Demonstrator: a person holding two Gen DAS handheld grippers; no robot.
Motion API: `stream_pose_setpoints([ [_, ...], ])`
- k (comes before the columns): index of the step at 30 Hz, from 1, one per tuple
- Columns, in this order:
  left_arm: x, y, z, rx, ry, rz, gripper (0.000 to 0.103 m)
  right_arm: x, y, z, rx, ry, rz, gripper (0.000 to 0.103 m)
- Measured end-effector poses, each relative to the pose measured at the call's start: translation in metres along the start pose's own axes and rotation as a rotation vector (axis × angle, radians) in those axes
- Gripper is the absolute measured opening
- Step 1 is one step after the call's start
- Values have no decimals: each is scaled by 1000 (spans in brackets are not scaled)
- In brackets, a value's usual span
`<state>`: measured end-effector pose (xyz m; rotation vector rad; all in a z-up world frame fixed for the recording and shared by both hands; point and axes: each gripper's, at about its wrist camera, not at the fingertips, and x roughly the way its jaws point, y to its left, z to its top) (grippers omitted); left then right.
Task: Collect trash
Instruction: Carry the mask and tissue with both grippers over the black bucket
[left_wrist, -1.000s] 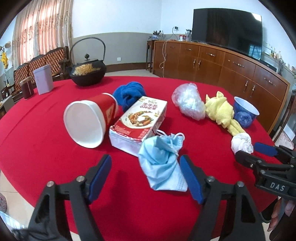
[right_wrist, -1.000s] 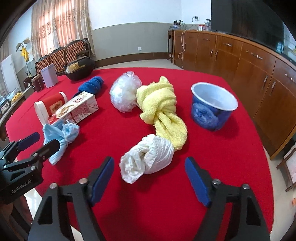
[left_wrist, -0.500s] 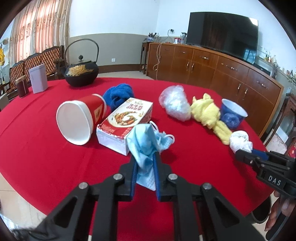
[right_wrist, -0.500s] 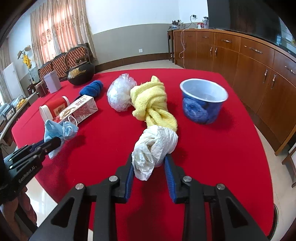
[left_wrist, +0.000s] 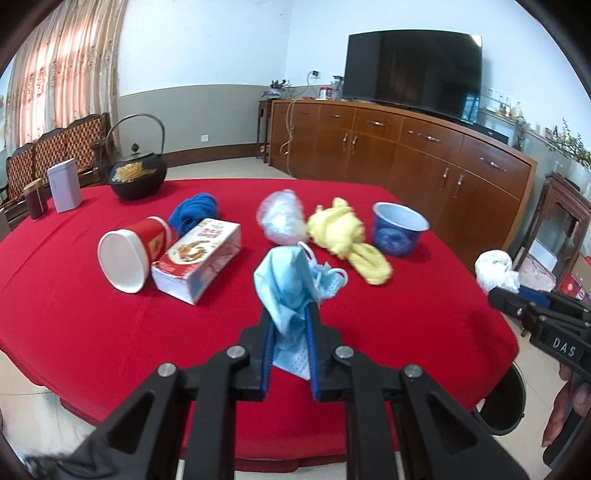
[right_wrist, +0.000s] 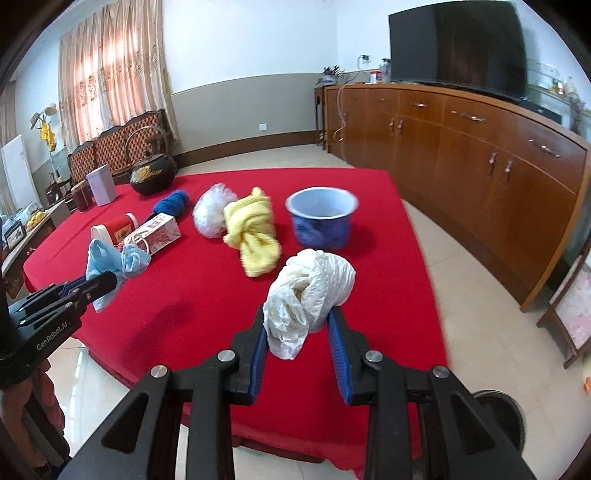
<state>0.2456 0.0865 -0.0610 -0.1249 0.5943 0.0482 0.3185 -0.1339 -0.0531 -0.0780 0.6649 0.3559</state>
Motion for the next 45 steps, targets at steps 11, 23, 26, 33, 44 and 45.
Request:
stream_pose_setpoints([
  [11,-23,-40,0,45,-27,-35,17,-47,-36,-11,29,-41,-43,33],
  [23,-33,-97,-2,108,-40,-101,17,-90,-94,-34,83,-67,-121,33],
  [26,-34,-120,-4,130,-39,-130,17,-103,-112,-43,104,-70,-147,33],
  [33,-32,-170,-14,180,-22,-195,17,-127,-160,-68,147,-62,-208,33],
  [44,-22,-257,-41,274,40,-301,17,-157,-233,-119,232,-28,-283,33],
  [45,-21,-264,-43,282,45,-310,17,-159,-239,-125,240,-23,-288,33],
])
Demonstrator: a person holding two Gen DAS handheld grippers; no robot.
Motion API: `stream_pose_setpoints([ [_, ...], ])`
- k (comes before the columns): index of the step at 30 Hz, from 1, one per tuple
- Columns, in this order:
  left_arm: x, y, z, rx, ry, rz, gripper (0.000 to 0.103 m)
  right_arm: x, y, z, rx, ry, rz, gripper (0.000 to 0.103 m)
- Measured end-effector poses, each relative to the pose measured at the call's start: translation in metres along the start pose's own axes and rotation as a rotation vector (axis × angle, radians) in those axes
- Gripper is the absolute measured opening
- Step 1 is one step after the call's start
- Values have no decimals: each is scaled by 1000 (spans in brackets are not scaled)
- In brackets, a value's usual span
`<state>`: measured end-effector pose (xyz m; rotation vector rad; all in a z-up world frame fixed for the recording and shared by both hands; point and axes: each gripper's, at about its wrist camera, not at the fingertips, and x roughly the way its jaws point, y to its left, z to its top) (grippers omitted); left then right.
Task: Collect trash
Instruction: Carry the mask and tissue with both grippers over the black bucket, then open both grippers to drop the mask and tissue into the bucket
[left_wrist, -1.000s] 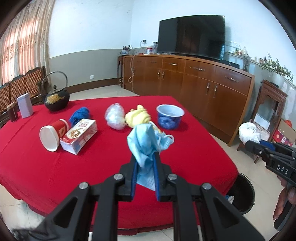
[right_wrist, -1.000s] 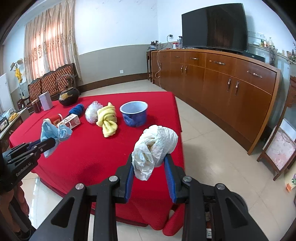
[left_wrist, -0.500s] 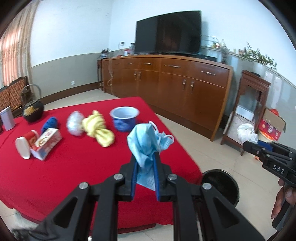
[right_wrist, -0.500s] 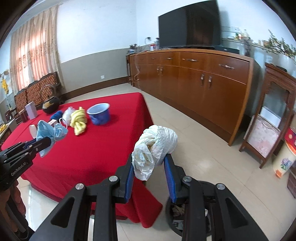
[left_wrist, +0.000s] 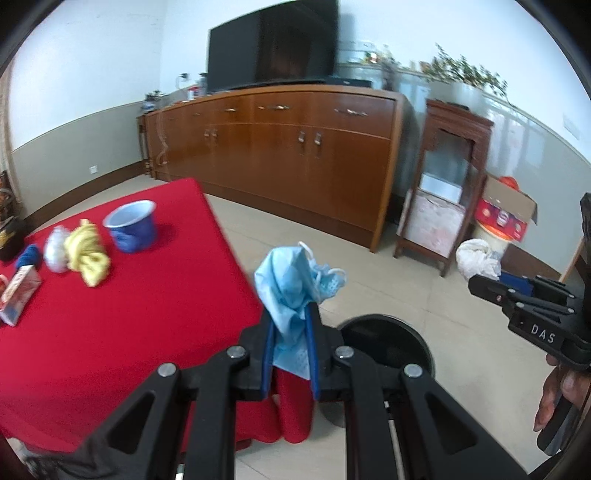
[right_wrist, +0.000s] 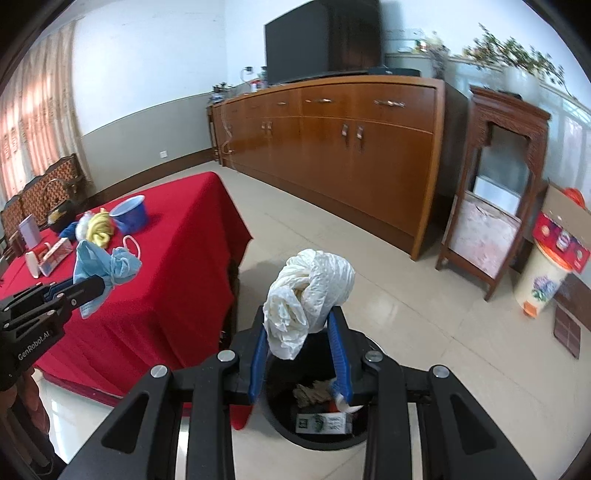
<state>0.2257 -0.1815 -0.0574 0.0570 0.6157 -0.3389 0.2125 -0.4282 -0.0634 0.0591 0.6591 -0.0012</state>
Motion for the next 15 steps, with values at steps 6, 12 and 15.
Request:
stream_pose_setpoints([
  [6,23,-38,-12,34,50,-43,17,13,-29,-22,8,47,-10,33],
  [12,57,-67,-23,64,117,-73,17,45,-45,-42,-16,119,5,33],
  [15,74,-79,-26,78,140,-80,17,60,-52,-51,-16,149,15,33],
])
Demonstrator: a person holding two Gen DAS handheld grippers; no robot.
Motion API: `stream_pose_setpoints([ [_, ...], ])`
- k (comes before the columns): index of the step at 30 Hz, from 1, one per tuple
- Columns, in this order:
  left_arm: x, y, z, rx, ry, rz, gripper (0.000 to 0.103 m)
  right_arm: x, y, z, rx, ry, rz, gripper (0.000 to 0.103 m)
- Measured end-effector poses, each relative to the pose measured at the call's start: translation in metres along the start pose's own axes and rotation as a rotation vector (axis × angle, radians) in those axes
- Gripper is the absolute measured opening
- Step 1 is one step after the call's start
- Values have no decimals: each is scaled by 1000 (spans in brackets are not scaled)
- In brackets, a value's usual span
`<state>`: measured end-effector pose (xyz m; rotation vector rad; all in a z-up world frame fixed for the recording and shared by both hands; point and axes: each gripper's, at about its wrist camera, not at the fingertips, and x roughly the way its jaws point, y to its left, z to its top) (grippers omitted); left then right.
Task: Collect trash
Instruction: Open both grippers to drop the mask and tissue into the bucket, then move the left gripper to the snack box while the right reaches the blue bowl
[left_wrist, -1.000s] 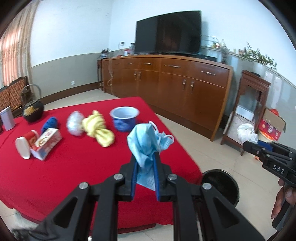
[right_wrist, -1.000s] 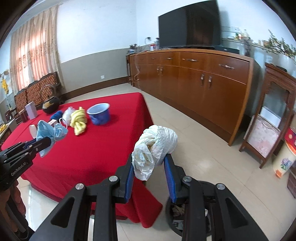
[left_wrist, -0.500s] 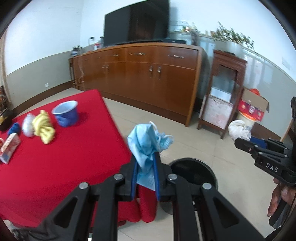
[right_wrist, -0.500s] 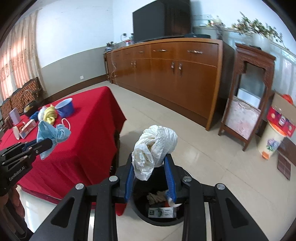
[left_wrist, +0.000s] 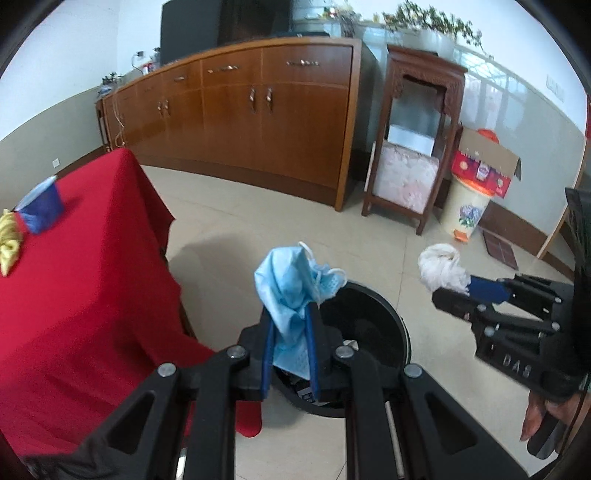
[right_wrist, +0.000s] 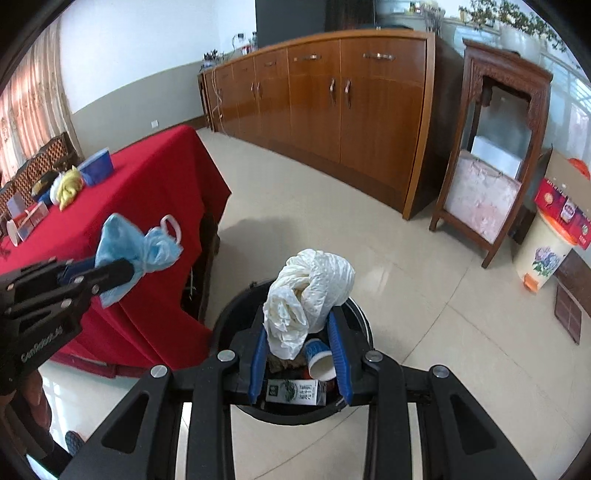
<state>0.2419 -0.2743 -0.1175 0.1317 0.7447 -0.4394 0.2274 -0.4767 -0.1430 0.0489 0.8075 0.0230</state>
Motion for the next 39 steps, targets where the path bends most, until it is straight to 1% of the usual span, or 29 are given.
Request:
stream_pose_setpoints([
  [3,13,-9,-4,15,17,2,17,15,-4,-5,-1,21,18,33],
  [8,36,-13,-12,20,61,17,17,54,-11,-12,-26,88,66,33],
  [10,43,-12,-14,18,76,22,21,72,-14,-16,-41,125,92,34],
  [11,47,-12,-15,13,84,10,25,79,-15,-18,-53,140,95,34],
  [12,50,-13,-15,10,94,14,47,85,-16,-21,-67,145,75,38],
  [13,52,-13,-15,7,94,29,78,93,-21,-25,-62,154,34,46],
  [14,48,-11,-15,-1,71,63,87,97,-26,-28,-45,159,6,79],
  [15,43,-10,-16,-6,47,75,92,98,-33,-31,-28,151,-18,95],
  [17,33,-9,-13,-3,23,82,92,99,-46,-33,-6,163,-58,95],
  [18,30,-9,-12,0,19,91,95,97,-53,-34,14,168,-76,95],
  [19,28,-8,-11,4,17,94,98,94,-60,-35,40,165,-87,97],
  [20,23,-9,-9,10,11,97,99,92,-64,-35,60,165,-91,103],
  [22,16,-8,-7,12,2,103,100,84,-70,-36,89,161,-100,103],
  [25,5,-6,-3,10,-17,103,101,74,-69,-31,77,131,-122,103],
  [27,2,-4,1,12,-30,106,102,66,-64,-25,75,104,-119,103],
  [31,-11,6,4,6,-57,133,103,47,-46,-12,59,46,-113,103],
  [37,-33,38,3,-40,-85,183,103,22,-4,14,15,-34,-105,103],
  [39,-41,53,3,-60,-98,209,103,15,12,23,5,-59,-89,103],
])
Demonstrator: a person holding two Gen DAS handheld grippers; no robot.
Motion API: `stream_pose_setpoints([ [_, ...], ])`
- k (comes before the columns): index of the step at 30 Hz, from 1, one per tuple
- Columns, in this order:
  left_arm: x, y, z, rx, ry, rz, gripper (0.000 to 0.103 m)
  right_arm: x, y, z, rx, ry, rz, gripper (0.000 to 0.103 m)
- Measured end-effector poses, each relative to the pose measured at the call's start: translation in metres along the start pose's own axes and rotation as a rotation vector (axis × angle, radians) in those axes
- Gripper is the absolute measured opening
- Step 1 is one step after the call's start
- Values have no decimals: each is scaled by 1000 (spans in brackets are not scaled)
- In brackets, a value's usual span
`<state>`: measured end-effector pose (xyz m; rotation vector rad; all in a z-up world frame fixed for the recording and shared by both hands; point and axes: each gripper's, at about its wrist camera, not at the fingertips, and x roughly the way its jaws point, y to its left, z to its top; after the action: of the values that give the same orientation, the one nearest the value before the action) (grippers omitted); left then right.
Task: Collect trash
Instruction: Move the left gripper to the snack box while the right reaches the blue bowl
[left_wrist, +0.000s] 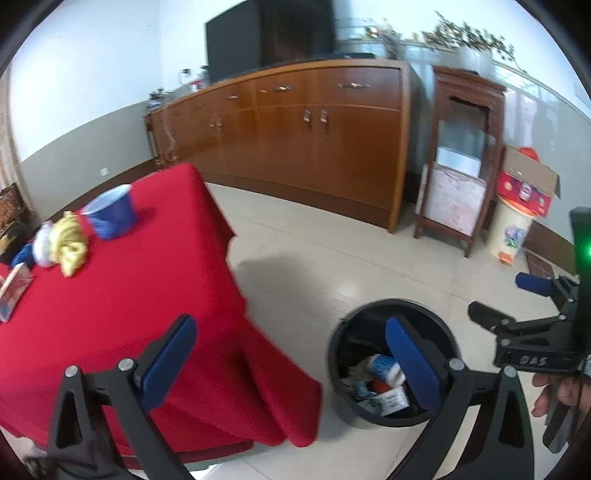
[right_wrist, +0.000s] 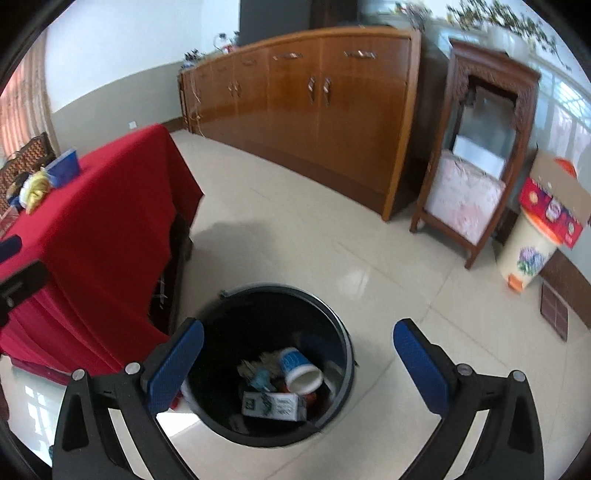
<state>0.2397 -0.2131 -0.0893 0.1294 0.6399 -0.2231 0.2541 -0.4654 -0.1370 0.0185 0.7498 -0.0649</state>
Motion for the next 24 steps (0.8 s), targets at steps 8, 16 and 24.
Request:
stream_pose_setpoints([
  [8,-21,56,2,-46,-39,82,103,-28,74,31,-75,-80,61,103],
  [16,-57,133,-6,-119,-98,146,103,-50,159,59,-130,-143,181,103],
  [24,-76,211,-26,-167,-97,268,103,-53,241,75,-189,-161,279,103],
])
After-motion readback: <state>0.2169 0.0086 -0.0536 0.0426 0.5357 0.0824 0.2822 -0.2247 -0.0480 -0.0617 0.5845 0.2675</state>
